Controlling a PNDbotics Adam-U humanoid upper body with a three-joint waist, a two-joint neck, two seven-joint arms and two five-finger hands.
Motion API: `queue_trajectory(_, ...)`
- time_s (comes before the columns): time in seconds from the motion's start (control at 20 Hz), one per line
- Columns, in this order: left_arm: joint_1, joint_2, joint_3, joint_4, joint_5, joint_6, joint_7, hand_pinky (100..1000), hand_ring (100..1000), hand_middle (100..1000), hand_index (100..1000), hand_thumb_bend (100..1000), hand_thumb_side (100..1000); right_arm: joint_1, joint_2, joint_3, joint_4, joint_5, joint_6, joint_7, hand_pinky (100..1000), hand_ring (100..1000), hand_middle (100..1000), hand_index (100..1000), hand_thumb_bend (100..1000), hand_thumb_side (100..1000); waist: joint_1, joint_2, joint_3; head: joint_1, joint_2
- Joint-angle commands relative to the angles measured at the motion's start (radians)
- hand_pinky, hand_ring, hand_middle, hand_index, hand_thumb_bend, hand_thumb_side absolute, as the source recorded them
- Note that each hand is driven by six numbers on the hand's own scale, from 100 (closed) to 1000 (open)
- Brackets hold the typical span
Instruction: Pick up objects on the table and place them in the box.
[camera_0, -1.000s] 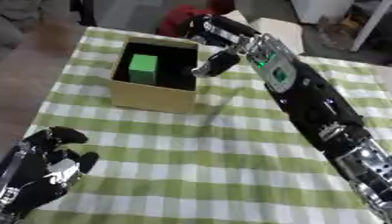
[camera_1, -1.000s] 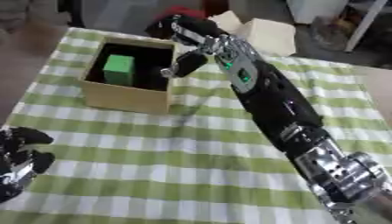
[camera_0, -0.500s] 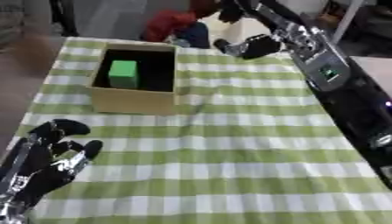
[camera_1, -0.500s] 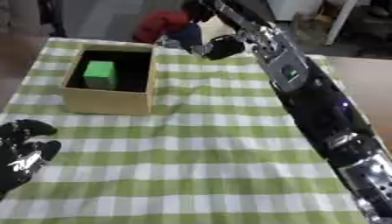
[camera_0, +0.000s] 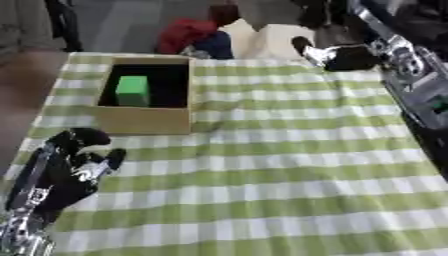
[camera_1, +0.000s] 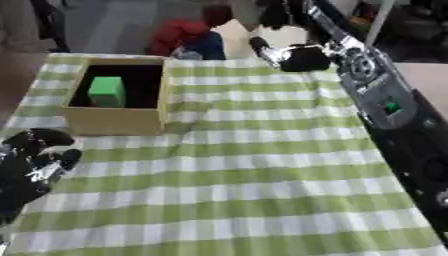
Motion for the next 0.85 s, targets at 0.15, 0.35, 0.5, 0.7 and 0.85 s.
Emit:
queue_trajectory(0.15, -0.002, 0.015, 0.020, -0.009, -0.007, -0.001, 0.023, 494, 704, 593, 622, 615, 236, 0.077, -0.029, -0.050, -0.110, -0.036, 0.014, -0.030, 714, 699, 625, 819, 259, 249, 0.006, -0.015, -0.017, 0.025, 0.017)
queue_trajectory(0.35, 0.000, 0.014, 0.026, -0.008, -0.007, -0.001, 0.031, 494, 707, 597, 622, 618, 237, 0.148, -0.015, -0.074, -0.158, -0.038, 0.019, -0.044, 714, 700, 624, 820, 249, 254, 0.010, -0.009, -0.032, 0.039, 0.028)
queue_trajectory(0.5, 0.001, 0.012, 0.029, -0.008, -0.007, -0.001, 0.036, 494, 709, 599, 621, 620, 237, 0.195, 0.001, -0.087, -0.186, -0.028, 0.018, -0.052, 714, 702, 624, 821, 239, 265, 0.013, -0.003, -0.041, 0.049, 0.039)
queue_trajectory(0.7, 0.002, 0.011, 0.032, -0.009, -0.007, -0.001, 0.040, 495, 710, 601, 622, 621, 238, 0.244, 0.019, -0.098, -0.210, -0.010, 0.017, -0.053, 713, 703, 623, 819, 235, 276, 0.017, 0.006, -0.051, 0.061, 0.050)
queue_trajectory(0.85, 0.004, 0.011, 0.036, -0.009, -0.007, -0.002, 0.044, 495, 710, 601, 622, 618, 238, 0.268, 0.028, -0.100, -0.218, 0.000, 0.014, -0.052, 713, 703, 622, 818, 232, 280, 0.017, 0.009, -0.060, 0.070, 0.053)
